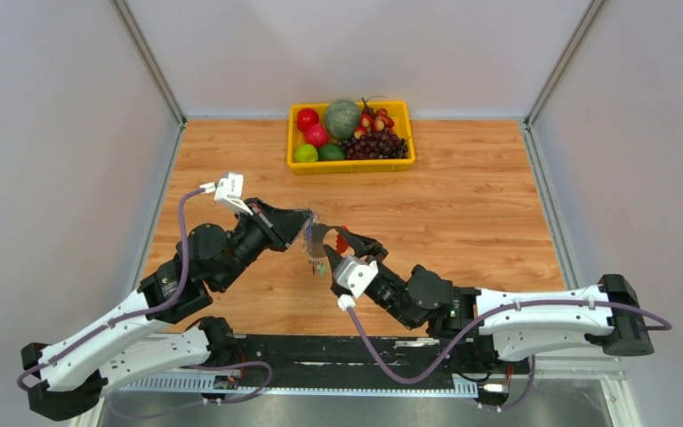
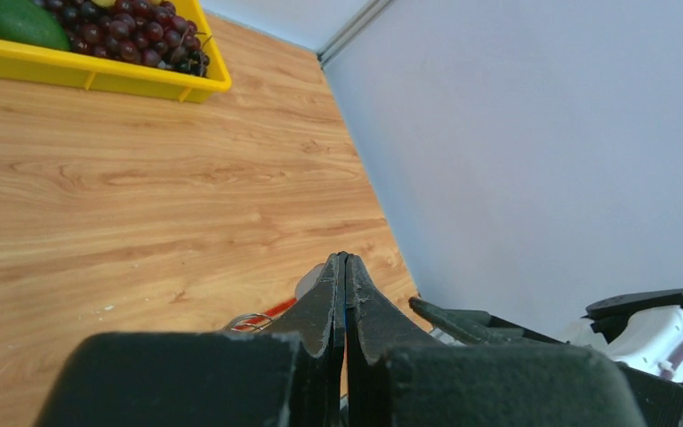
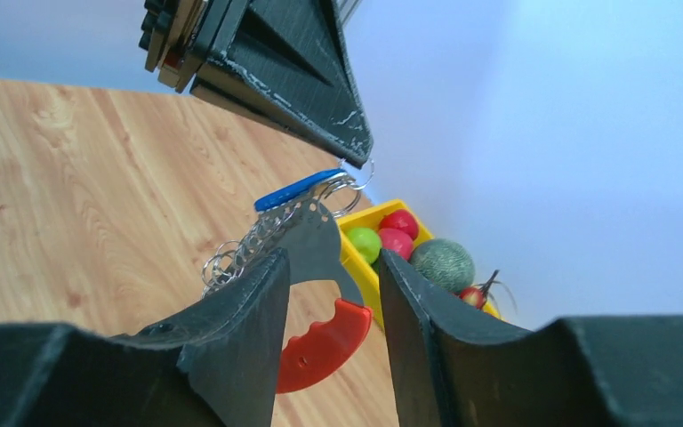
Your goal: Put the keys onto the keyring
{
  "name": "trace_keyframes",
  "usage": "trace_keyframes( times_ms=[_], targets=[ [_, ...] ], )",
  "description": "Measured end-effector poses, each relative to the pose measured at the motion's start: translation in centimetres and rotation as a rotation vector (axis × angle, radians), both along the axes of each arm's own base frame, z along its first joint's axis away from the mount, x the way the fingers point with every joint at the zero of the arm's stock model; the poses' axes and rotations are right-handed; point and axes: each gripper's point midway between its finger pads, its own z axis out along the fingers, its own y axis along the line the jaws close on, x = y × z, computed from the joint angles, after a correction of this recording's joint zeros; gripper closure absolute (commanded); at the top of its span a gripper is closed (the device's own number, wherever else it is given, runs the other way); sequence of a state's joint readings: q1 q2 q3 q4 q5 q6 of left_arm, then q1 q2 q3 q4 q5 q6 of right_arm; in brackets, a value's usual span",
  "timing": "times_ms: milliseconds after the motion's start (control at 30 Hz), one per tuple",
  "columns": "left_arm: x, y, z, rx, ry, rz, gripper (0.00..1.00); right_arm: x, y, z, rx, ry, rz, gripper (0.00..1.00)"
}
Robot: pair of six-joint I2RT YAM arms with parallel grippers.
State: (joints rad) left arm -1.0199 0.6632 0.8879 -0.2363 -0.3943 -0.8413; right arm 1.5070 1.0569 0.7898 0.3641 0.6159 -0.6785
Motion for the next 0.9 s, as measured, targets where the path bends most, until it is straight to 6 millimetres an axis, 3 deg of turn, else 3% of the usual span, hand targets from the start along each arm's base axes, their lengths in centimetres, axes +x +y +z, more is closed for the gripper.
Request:
trace_keyframes(
  times_ms=[233,600,900],
  targets=[
    [-0.3,0.3,0.4,-0.056,0.032,0.001,1.0,0.1,0.6,1.8,0.032,-0.135,-0.004,0.52],
    [-0.8,0.6,1.1,-0.105,0.041,-0.005,1.0,0.6,2.3,1.2,0.002,-0.207,-0.007,0.54],
    [-1.0,0.4,1.2,-0.116,0.05,-0.024,1.0,1.5,3.1,0.8,0.002,-0.227,-0.023,0.6]
  ],
)
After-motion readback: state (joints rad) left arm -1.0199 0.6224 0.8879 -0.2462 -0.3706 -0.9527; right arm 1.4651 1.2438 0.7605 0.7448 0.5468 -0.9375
